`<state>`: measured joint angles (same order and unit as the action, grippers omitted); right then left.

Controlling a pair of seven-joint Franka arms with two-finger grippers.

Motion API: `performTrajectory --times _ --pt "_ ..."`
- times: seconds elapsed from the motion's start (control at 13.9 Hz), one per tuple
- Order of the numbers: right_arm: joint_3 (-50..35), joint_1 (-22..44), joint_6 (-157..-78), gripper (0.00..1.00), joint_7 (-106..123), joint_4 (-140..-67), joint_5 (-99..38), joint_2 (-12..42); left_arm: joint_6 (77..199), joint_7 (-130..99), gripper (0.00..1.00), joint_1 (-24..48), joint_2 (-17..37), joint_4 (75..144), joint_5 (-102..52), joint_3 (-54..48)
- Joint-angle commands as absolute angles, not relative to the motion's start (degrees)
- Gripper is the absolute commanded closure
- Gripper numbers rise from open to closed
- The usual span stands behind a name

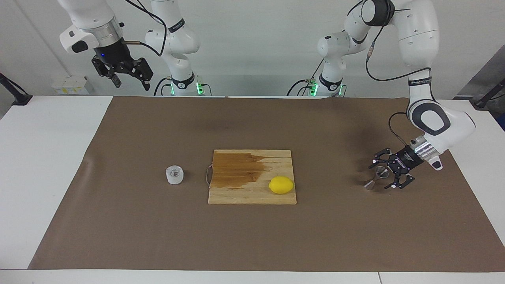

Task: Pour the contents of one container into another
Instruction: 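Close the left gripper around the small metal cup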

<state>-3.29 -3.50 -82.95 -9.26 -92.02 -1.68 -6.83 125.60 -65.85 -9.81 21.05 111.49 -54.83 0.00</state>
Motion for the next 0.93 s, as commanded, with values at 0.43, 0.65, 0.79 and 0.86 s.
performTrajectory --times 0.43,0.65,0.79,0.86 --pt "-3.3 -4.1 -82.3 0.00 -8.2 -92.2 -3.2 -7.3 127.2 -65.7 1.00 -10.1 17.6 113.7 -59.6 0.7" --pt "-3.3 -4.1 -82.3 0.00 -8.1 -92.2 -3.2 -7.4 127.3 -69.0 1.00 -10.0 15.6 113.5 -61.8 0.8" --pt "-3.3 -4.1 -82.3 0.00 -8.2 -92.2 -3.2 -7.3 129.4 -71.9 1.00 -8.5 14.2 113.3 -61.9 0.4" --pt "-3.3 -4.1 -82.3 0.00 -8.2 -92.2 -3.2 -7.4 129.9 -72.0 1.00 -7.1 13.6 113.4 -62.2 0.4"
